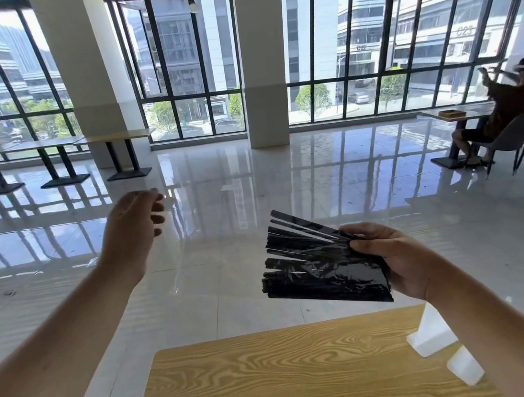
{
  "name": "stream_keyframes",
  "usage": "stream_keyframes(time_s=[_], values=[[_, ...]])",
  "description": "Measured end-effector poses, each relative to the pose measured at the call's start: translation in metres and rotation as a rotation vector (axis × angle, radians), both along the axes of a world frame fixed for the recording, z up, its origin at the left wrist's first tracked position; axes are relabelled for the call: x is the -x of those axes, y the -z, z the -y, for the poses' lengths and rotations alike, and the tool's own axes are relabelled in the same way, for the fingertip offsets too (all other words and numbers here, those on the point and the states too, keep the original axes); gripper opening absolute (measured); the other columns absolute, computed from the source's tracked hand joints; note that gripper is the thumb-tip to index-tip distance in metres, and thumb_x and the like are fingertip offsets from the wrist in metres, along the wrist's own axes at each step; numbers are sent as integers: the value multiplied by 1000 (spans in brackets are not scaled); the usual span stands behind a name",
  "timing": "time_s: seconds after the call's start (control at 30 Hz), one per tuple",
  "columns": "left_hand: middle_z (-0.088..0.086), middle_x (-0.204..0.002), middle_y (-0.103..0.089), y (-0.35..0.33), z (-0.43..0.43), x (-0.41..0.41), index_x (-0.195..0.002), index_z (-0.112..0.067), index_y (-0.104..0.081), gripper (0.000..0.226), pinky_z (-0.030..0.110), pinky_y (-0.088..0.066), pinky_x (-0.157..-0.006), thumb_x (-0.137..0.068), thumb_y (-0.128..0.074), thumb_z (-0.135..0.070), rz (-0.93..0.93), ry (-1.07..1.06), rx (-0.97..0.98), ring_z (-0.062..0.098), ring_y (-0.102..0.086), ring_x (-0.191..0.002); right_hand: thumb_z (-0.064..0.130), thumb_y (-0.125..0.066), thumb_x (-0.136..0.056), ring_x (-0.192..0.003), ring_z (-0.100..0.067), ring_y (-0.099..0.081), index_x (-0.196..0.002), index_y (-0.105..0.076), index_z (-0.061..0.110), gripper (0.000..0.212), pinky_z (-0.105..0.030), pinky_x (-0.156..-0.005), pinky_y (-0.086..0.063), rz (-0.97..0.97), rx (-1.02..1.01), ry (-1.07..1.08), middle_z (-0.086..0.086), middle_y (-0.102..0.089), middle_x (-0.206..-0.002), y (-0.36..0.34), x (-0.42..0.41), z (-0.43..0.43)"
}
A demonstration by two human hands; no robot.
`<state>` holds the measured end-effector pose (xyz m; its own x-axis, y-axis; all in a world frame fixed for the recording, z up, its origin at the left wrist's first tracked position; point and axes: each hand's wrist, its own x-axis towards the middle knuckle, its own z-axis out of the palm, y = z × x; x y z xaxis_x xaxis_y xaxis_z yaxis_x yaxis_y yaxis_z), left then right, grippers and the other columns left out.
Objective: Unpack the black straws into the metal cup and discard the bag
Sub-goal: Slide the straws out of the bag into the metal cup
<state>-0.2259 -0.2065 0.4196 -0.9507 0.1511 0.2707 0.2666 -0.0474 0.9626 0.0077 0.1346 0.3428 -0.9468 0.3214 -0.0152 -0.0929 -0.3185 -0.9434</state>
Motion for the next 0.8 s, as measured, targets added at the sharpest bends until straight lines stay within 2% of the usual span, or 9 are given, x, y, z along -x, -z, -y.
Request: stream_keyframes(time_s=[0.07,0.17,0.27,0.33,0.43,0.5,0.6,0.7,0.8], values=[[0,-104,-71,0,4,6,-115,-26,-67,44,41,-53,-84,-77,-73,-47,-57,-47,146,23,-66,-98,-1,-72,-81,-91,-33,-80,-109,-83,10,32,-38,-74,-66,-1,-8,-3,-21,-79,-113,-3,-2,-3],[3,-134,-62,-5,5,9,-151,-21,-46,83,49,-51,-101,-82,-88,-40,44,147,251,24,-62,-122,0,-72,-81,-90,-32,-80,-107,-83,12,31,-37,-75,-66,-19,-14,-22,-18,-80,-110,-11,-5,-5],[3,-141,-61,-15,-1,0,-155,-22,-43,99,48,-48,-104,-72,-94,-40,159,334,273,26,-59,-129,-1,-72,-80,-91,-32,-79,-109,-82,10,33,-39,-79,-67,-39,-26,-44,-19,-79,-111,-20,-4,-5],[3,-136,-68,-20,-4,-5,-141,-24,-58,78,45,-51,-100,-70,-88,-41,185,386,238,24,-64,-125,-2,-71,-80,-91,-33,-79,-109,-82,9,33,-40,-80,-67,-42,-37,-52,-20,-79,-110,-26,-3,-4],[5,-118,-80,-24,-6,-8,-111,-20,-75,36,39,-55,-89,-81,-81,-39,140,403,190,21,-75,-105,1,-73,-82,-92,-32,-79,-110,-82,10,31,-39,-79,-66,-42,-72,-62,-20,-79,-109,-33,-3,-6],[5,-103,-82,-26,-7,-6,-98,-20,-77,13,37,-55,-84,-93,-77,-32,98,368,170,17,-78,-90,16,-82,-84,-90,-29,-79,-110,-81,10,27,-36,-76,-66,-37,-123,-50,-17,-81,-107,-38,-3,-6],[-1,-91,-83,-26,-6,-3,-94,-21,-77,9,37,-54,-82,-99,-72,-28,62,325,182,12,-79,-80,39,-91,-76,-86,-23,-79,-102,-83,12,38,-31,-68,-63,-34,-166,68,-12,-82,-101,-44,-3,-8],[-2,-91,-83,-22,-6,-4,-97,-21,-78,11,37,-54,-82,-101,-70,-27,49,307,213,11,-79,-79,32,-81,-84,-93,-26,-79,-99,-84,15,23,-31,-69,-62,-50,-186,147,-11,-82,-105,-46,-4,-10],[-5,-90,-83,-12,-7,-9,-99,-21,-78,15,36,-56,-82,-105,-65,-26,70,303,223,11,-78,-80,32,-79,-83,-91,-31,-80,-98,-84,16,23,-32,-65,-62,-52,-211,169,-12,-81,-103,-44,-6,-7]])
